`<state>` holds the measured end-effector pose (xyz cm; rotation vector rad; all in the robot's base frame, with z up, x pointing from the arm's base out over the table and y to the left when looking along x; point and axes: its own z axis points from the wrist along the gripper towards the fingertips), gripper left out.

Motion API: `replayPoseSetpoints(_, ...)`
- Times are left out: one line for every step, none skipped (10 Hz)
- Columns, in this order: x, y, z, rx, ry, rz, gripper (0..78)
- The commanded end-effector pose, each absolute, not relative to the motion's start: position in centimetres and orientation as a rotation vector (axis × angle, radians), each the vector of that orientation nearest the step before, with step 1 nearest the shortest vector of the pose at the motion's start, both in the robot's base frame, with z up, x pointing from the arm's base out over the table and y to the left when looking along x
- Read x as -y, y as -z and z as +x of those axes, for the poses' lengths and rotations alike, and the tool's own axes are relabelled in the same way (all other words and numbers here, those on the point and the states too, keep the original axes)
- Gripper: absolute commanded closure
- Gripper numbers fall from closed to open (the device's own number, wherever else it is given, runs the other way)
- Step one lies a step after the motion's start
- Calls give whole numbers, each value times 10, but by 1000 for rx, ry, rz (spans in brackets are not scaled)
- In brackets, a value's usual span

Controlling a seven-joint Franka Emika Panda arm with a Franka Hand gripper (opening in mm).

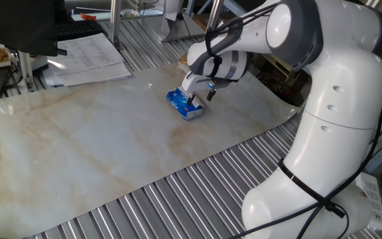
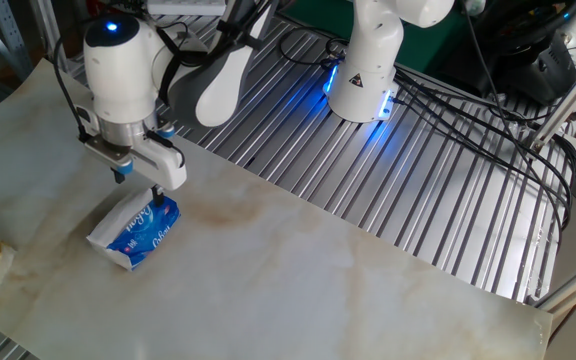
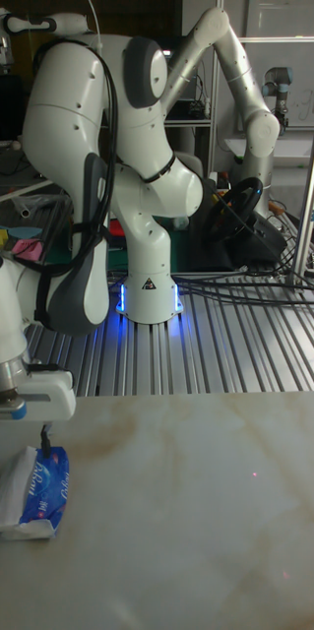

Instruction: Pull out a napkin

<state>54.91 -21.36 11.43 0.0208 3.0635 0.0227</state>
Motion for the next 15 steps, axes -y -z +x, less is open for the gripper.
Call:
replayPoseSetpoints(213,-116,550,-3061,-20,24,1)
replayPoseSetpoints(213,-116,550,-3061,-20,25,1)
replayPoseSetpoints(213,-115,550,-3061,-20,24,1)
replayPoseSetpoints(213,-115,550,-3061,-20,25,1)
replayPoseSetpoints(213,-115,550,-3061,-19,24,1)
replayPoseSetpoints(213,-114,550,-3060,-20,23,1)
replayPoseSetpoints(213,-113,550,-3060,-19,22,1)
replayPoseSetpoints(213,-112,550,-3058,-19,22,1)
replayPoseSetpoints(213,-111,550,-3057,-19,23,1)
replayPoseSetpoints(213,-111,550,-3056,-19,24,1)
replayPoseSetpoints(213,-111,550,-3055,-19,24,1)
replayPoseSetpoints(213,-111,550,-3055,-20,23,1)
replayPoseSetpoints(213,-111,550,-3055,-18,23,1)
replayPoseSetpoints(213,-111,550,-3055,-18,24,1)
replayPoseSetpoints(213,-111,550,-3055,-17,23,1)
